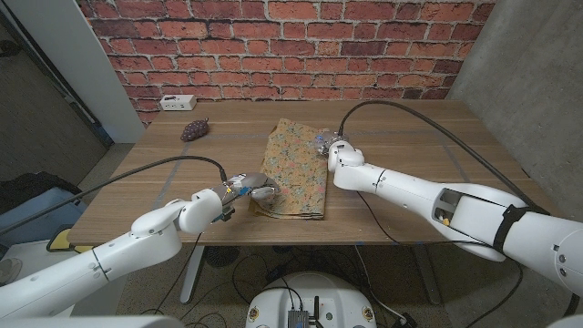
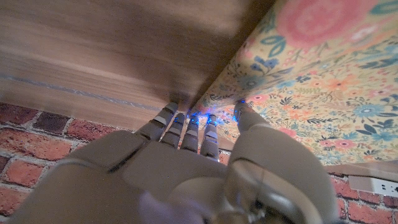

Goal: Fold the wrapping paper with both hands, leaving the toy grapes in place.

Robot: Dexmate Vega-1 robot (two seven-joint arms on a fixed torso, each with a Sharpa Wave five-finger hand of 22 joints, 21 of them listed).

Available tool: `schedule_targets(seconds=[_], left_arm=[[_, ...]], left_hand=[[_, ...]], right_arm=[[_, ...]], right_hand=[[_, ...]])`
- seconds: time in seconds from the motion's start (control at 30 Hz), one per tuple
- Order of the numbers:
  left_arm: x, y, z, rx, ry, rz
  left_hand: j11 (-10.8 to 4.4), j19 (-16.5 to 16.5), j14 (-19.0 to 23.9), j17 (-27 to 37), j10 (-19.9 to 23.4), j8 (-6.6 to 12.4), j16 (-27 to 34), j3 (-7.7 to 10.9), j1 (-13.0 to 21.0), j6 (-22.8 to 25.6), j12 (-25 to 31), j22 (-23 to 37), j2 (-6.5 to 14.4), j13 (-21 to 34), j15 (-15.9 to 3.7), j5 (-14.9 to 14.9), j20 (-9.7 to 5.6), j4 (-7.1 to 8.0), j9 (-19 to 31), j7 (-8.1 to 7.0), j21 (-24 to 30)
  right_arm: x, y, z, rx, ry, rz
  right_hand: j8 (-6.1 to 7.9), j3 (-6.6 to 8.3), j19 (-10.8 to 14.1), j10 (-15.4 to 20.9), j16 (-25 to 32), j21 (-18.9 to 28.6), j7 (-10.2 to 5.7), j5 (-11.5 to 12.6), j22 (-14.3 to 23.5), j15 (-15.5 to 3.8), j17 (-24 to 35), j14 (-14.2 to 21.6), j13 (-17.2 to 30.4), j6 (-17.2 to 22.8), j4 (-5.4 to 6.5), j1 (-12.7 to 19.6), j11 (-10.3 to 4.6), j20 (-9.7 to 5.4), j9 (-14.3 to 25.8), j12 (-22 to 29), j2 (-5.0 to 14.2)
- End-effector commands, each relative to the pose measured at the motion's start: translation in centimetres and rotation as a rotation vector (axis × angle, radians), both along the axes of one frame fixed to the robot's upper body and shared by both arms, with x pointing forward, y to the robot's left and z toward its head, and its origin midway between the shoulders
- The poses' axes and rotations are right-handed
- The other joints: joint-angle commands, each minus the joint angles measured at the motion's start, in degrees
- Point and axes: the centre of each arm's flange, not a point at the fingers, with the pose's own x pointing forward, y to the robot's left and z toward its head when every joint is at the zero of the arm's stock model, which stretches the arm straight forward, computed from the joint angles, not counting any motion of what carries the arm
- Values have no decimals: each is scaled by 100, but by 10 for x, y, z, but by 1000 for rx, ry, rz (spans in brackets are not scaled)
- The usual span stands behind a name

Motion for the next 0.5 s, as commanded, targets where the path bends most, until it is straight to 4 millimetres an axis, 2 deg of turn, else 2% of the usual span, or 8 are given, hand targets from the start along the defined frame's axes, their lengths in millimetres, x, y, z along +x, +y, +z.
schedule_targets(seconds=[0.03,0.1,0.27,0.37,0.5], left_arm=[[-7,0,7,-43,-87,-12],[-8,1,8,-63,-110,-17],[-14,5,10,-126,-190,-36],[-18,8,11,-175,-249,-49],[-21,13,10,-250,-309,-74]], left_hand=[[64,237,-24,49,-47,-29,28,-25,-77,-84,-29,46,55,7,53,-5,532,69,19,8,-70],[69,114,-44,62,-75,-29,36,-46,-84,-95,-37,50,64,10,78,-6,629,89,18,4,-126],[59,-82,-81,78,-157,-45,50,-99,-91,-168,-60,56,43,14,118,-10,715,96,16,-14,-217],[27,-129,-81,71,-209,-52,57,-178,-113,-222,-70,59,-70,18,103,-22,716,53,15,-36,-250],[-1,-182,-91,62,-336,-100,55,-336,-244,-452,-92,62,-266,23,104,-37,719,39,9,-94,-308]], right_arm=[[-30,-20,18,243,-178,121],[-34,-23,18,278,-197,142],[-42,-30,17,367,-237,196],[-47,-33,17,405,-250,222],[-52,-36,17,432,-265,243]], right_hand=[[13,-49,44,-38,40,-10,-17,-10,40,-147,26,-49,17,-76,127,-178,30,44,7,5,-29],[24,-108,32,-54,45,-30,-3,-14,43,-126,32,-53,19,-100,209,-307,60,68,12,14,-48],[42,-238,17,-79,59,-69,-12,-11,48,-82,41,-44,21,-149,389,-599,103,110,21,33,-82],[59,-324,22,-63,73,-91,-7,-1,51,-48,45,-20,22,-149,511,-801,172,128,23,54,-101],[76,-372,22,-55,77,-104,12,4,53,-6,46,-11,22,-122,577,-911,181,155,23,63,-113]])
